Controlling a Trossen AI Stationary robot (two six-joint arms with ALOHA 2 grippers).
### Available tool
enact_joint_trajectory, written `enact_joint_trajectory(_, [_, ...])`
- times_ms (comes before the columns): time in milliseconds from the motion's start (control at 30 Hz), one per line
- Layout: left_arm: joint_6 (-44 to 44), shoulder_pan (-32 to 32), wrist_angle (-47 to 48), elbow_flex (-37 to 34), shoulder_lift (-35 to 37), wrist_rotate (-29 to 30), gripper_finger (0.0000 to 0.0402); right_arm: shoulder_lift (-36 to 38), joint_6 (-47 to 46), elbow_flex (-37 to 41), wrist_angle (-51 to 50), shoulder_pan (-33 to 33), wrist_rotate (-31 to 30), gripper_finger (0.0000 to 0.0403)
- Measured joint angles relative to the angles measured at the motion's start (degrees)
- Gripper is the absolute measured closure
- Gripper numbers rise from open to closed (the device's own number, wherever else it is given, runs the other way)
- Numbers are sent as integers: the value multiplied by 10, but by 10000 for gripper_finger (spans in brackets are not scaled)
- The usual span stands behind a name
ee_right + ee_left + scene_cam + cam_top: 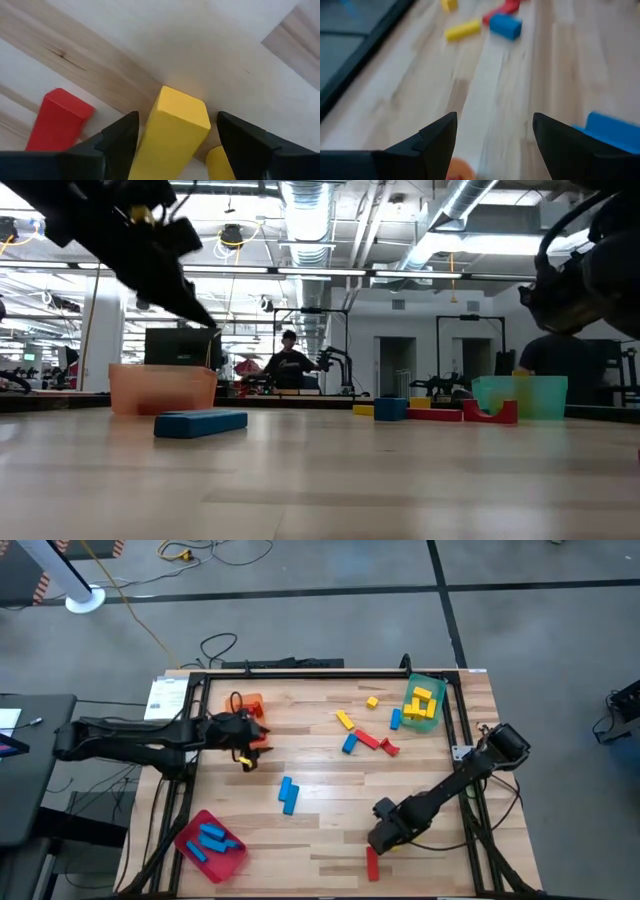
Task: Sort blocks
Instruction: Put the yellow wooden block into the green bin
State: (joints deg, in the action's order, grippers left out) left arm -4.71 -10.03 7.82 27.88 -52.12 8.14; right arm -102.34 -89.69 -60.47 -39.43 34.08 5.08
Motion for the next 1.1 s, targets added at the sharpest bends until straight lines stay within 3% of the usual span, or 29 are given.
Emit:
enact_joint_trajectory(200, [-16, 37, -38, 0, 72, -10, 145, 1, 29, 0, 17, -9, -1, 174])
enact_joint_trajectory(467, [-24, 91, -140, 0, 90, -96, 145, 2, 74, 0, 57, -20, -3, 285])
enact_joint_trajectory(667, [-28, 117, -203, 0, 46, -108, 145, 2, 101, -1, 60, -28, -8, 277])
enact_joint_trajectory(900, [-28, 134, -296, 0, -36, -124, 145, 9, 184, -39, 55, -54, -60, 268])
enact_joint_trajectory(1100, [-26, 135, -396, 0, -89, -143, 145, 68, 281, -74, 53, -78, -156, 272])
